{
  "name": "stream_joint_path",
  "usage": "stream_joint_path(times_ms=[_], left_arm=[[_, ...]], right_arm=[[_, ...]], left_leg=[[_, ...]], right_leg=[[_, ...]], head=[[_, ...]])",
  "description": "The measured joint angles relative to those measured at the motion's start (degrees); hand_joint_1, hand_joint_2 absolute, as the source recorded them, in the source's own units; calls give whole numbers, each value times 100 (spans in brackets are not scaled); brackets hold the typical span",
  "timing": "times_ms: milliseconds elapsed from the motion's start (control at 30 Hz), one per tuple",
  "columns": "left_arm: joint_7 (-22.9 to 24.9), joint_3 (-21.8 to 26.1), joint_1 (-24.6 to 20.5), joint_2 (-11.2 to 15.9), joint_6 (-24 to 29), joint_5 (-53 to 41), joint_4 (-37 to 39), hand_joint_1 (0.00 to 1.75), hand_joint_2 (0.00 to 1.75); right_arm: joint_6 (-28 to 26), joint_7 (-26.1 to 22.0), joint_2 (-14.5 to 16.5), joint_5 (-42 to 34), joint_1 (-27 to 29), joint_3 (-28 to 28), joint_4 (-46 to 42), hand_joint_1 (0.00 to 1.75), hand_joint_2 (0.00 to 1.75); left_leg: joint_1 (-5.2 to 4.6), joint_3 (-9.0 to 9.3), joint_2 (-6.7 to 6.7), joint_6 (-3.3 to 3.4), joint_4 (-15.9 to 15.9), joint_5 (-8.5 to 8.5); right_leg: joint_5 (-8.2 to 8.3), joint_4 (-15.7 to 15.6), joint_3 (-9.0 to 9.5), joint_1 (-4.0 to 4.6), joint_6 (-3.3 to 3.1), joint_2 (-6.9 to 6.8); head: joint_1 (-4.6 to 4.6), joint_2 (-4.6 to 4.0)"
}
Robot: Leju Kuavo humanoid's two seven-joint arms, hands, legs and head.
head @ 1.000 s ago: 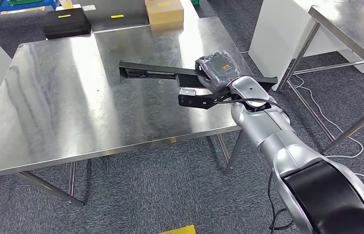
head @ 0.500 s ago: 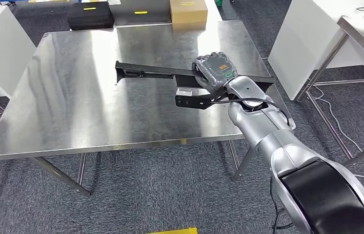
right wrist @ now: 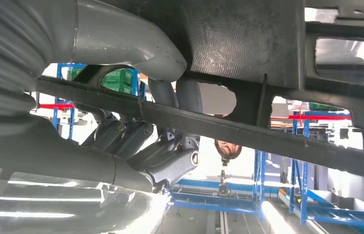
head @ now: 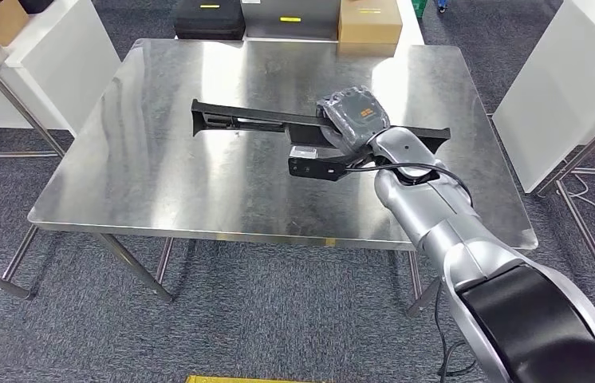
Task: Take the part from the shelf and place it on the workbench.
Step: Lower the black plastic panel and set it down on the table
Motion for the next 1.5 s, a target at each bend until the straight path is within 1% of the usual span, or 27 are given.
stream_joint_path(times_ms=[33,67,100,133,167,200,233,267,300,333,367,400,433,467,500,567,633,700,833,1000,1367,1433,1500], left_arm=[[-7,0,7,2,1,0,0,0,175],[-11,0,10,3,1,0,0,0,175],[-15,0,6,8,-4,0,0,0,175],[-17,1,-1,13,-12,0,-1,0,175],[-14,1,-10,16,-24,1,-1,0,175],[-8,3,-17,23,-43,2,-2,0,175],[-2,6,-19,28,-60,4,-2,0,175],[4,10,-18,34,-74,5,-2,0,175],[6,14,-15,43,-81,7,-2,0,175],[1,18,-14,51,-72,6,-2,0,175],[-9,20,-17,56,-54,5,-2,0,175],[-21,21,-22,58,-30,3,-2,0,175],[-31,22,-27,55,-6,2,-2,0,175],[-38,22,-32,46,8,1,-2,0,175],[-40,22,-34,39,18,0,-2,0,175],[-40,22,-33,25,20,0,-2,0,175],[-40,22,-32,20,20,0,-2,0,175],[-40,22,-32,19,27,0,-1,0,175],[-40,25,-34,16,69,0,-1,0,175],[-40,65,-34,13,83,1,0,0,175],[-52,169,-34,-7,136,31,-1,0,175],[-64,185,-36,-7,131,41,-1,0,175],[-72,202,-38,-4,129,49,-2,0,175]], right_arm=[[-2,2,10,-2,-5,0,0,175,175],[-2,3,17,-2,-13,-1,0,175,175],[-2,5,17,-2,-21,-1,0,175,175],[-2,9,14,-2,-25,-1,2,175,175],[-2,13,9,-1,-26,-1,7,175,175],[-2,15,3,0,-21,0,13,175,175],[-2,18,-4,1,-12,0,20,175,175],[-2,19,-11,1,-4,0,27,175,175],[-2,19,-17,0,0,0,32,175,175],[-2,20,-24,-1,-2,0,34,175,175],[-2,20,-32,-5,-9,-1,35,175,175],[-2,20,-42,-9,-18,-1,35,175,175],[-2,20,-54,-14,-25,-2,35,175,175],[-2,20,-68,-18,-30,-2,36,175,175],[-2,20,-86,-19,-33,-2,37,175,175],[-2,20,-113,-20,-32,-2,41,175,175],[-2,20,-128,-21,-33,-2,46,175,175],[-2,20,-134,-20,-34,-2,48,175,175],[-2,21,-136,-19,-35,-2,48,175,175],[-2,22,-145,-21,-36,-2,48,175,175],[2,22,-167,-19,-36,0,48,175,175],[3,22,-165,-19,-36,0,48,175,175],[3,22,-159,-19,-40,0,46,175,175]], left_leg=[[11,-9,32,-28,16,-15],[14,-39,119,-61,86,-65],[15,-114,234,-95,253,-168],[23,-248,363,-128,532,-317],[32,-431,449,-161,891,-485],[48,-618,484,-187,1240,-616],[61,-756,495,-208,1472,-666],[76,-801,499,-222,1511,-611],[90,-727,509,-229,1324,-457],[102,-559,535,-230,973,-252],[102,-364,571,-227,594,-98],[92,-203,595,-209,285,4],[83,-103,613,-187,97,41],[70,-70,611,-166,33,28],[58,-68,594,-146,18,36],[23,-66,569,-125,14,42],[-12,-67,549,-92,16,40],[-23,-67,543,-59,17,36],[-31,-67,543,-22,17,31],[-41,-67,543,-2,18,37],[-23,-66,543,5,18,41],[-36,-73,539,40,30,25],[-39,-55,536,94,9,15]], right_leg=[[9,-12,13,-7,-36,-18],[13,-25,28,-18,-73,-36],[17,-37,46,-36,-110,-52],[12,-42,59,-40,-137,-68],[3,-42,65,-39,-160,-84],[-2,-41,69,-37,-173,-101],[-7,-40,72,-37,-178,-120],[-14,-39,75,-40,-180,-134],[-21,-39,81,-43,-176,-144],[-33,-38,93,-47,-162,-151],[-49,-37,103,-40,-140,-158],[-66,-34,109,-24,-114,-164],[-83,-30,109,-2,-91,-169],[-96,-27,110,34,-85,-175],[-105,-29,113,51,-83,-182],[-107,-44,129,66,-87,-203],[-98,-68,141,56,-70,-225],[-91,-92,154,55,-57,-236],[-80,-120,166,52,-37,-239],[-70,-126,166,40,18,-239],[-69,-125,161,41,18,-239],[-60,-142,169,3,47,-245],[-60,-172,188,-28,90,-254]], head=[[-1,0],[-13,0],[-27,0],[-42,0],[-56,0],[-57,0],[-57,0],[-59,0],[-58,0],[-58,0],[-59,0],[-55,0],[-54,0],[-49,0],[-45,0],[-42,0],[-42,0],[-42,0],[-42,0],[-43,0],[-44,0],[-46,0],[-46,0]])
